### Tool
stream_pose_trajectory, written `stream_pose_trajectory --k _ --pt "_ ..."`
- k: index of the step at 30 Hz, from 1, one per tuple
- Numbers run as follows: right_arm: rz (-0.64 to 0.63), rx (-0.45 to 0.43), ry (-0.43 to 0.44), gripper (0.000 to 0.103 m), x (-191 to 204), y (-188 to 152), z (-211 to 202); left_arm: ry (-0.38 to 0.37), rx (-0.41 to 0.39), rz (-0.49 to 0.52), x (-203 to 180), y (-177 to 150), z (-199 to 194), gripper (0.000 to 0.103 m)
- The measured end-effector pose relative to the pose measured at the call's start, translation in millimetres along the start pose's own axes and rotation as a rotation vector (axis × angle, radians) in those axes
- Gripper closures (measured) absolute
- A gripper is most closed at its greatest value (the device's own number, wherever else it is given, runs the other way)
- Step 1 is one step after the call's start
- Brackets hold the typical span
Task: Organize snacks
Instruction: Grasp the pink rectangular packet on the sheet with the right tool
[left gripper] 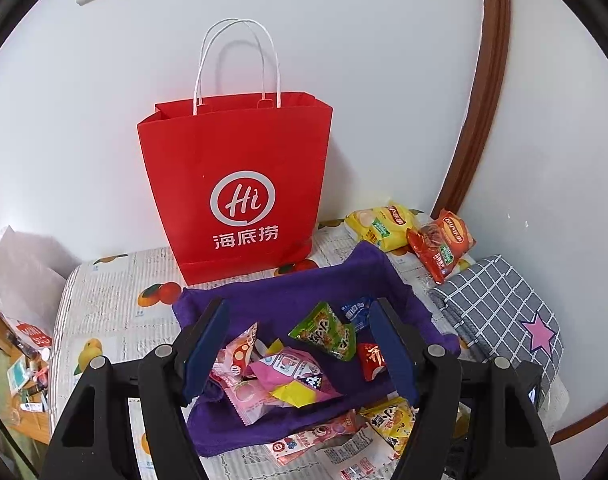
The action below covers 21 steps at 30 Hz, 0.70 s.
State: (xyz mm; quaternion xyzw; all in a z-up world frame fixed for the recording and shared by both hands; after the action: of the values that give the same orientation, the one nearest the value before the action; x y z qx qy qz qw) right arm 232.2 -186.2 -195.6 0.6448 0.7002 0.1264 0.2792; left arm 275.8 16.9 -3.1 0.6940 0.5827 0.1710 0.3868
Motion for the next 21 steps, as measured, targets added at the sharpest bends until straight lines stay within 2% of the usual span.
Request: stream_pose_trajectory --k 2,4,7,11,15,18,21 --pt "0.013 -0.04 0.016 0.036 -1.8 -3.8 1.1 0.006 0.004 0.002 -0.6 -0.4 2.0 0.032" --pt "0.035 -0.036 0.037 0.037 -4.5 -4.6 1.1 0.009 0.007 0.006 -2.7 -1.2 3.6 0.032" --pt "0.017 -0.042 0.009 0.038 0.0 -4.4 -1.6 0.008 0.015 0.013 -7.7 -3.2 6.9 0.032" --pt "0.022 -0.04 0.023 0.04 -1.3 -3.2 -1.2 0.015 0.032 0.038 -17.5 -7.5 14.3 0.032" --pt "0.049 -0.045 0.016 0.057 -6.3 -3.1 -1.7 0.024 0.022 0.063 -27.0 -10.9 13.9 0.032" --pt "0.085 -0.041 0.031 0.06 -12.0 -3.5 -1.6 0.042 0.023 0.07 -27.4 -18.4 10.2 0.032" --pt "0.078 -0.041 0.02 0.06 -10.0 -3.5 -2.2 0.063 0.059 0.073 -21.2 -34.7 10.6 0.032"
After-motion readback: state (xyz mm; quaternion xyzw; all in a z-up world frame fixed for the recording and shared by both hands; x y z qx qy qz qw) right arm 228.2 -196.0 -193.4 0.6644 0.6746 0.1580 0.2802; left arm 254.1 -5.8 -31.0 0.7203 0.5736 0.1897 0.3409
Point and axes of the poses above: each gripper's, at about its wrist camera, not at the fingertips, and z roughly the way its jaws point, x to its left, y to its top, the point moved 3 cm from there along z, roughly the way its jaws point, and after that the axes turned 12 degrees about -y, right-handed, at the moved point
